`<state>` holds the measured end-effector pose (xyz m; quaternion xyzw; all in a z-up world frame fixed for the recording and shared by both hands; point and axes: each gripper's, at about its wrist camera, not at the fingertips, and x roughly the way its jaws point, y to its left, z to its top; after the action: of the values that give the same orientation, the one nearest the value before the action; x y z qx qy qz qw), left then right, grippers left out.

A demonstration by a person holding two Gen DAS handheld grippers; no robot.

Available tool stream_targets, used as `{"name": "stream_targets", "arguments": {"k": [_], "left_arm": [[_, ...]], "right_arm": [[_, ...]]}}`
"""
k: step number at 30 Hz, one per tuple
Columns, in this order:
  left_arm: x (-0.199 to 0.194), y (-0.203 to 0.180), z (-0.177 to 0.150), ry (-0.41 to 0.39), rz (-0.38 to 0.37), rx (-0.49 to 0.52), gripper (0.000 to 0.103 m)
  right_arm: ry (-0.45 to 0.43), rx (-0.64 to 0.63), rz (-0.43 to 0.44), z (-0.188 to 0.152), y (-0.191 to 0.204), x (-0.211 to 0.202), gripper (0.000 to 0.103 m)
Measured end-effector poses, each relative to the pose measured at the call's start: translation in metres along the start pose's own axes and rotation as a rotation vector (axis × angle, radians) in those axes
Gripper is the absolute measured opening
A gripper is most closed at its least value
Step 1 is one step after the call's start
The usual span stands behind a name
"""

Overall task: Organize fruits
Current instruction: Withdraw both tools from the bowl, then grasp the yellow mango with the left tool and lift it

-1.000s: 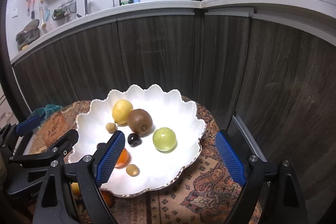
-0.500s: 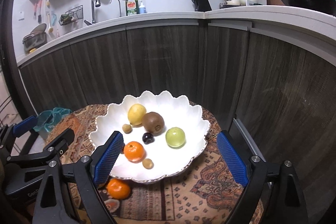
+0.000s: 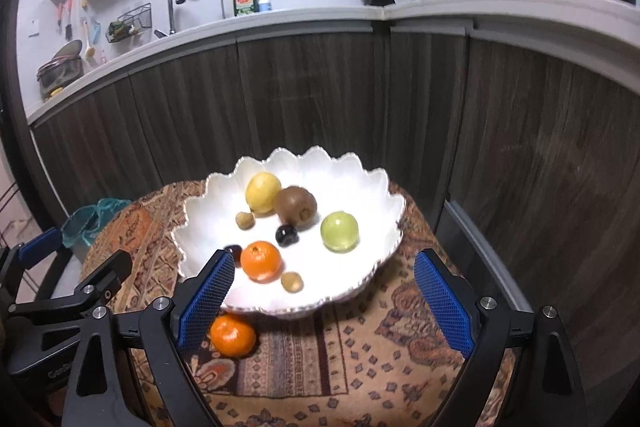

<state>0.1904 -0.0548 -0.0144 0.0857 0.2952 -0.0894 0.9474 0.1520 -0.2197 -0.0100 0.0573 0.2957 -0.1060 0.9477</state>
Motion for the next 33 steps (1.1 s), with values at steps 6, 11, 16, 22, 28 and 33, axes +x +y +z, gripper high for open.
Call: {"name": "stream_targets", "arguments": {"k": [6, 11, 16, 22, 28, 33], "left_arm": [[0.013, -0.001, -0.015, 0.027, -0.017, 0.005, 0.098], [0.027, -0.001, -0.026, 0.063, -0.038, -0.001, 0.098], [0.041, -0.002, -0.036, 0.091, -0.058, -0.001, 0.098], [0.059, -0.005, -0.043, 0.135, -0.082, 0.002, 0.097], [0.075, -0.006, -0.050, 0.174, -0.091, 0.019, 0.094], [0.085, -0.007, -0.055, 0.205, -0.099, 0.033, 0.091]], "right_arm": [[0.033, 0.000, -0.021, -0.015, 0.000, 0.010, 0.092], [0.043, -0.015, -0.048, -0.023, 0.001, 0.016, 0.092], [0.062, -0.027, -0.059, -0.031, 0.004, 0.026, 0.092], [0.066, -0.040, -0.090, -0.036, 0.004, 0.036, 0.092], [0.071, -0.043, -0.117, -0.039, 0.004, 0.048, 0.092], [0.072, -0.057, -0.126, -0.040, 0.006, 0.054, 0.092]]}}
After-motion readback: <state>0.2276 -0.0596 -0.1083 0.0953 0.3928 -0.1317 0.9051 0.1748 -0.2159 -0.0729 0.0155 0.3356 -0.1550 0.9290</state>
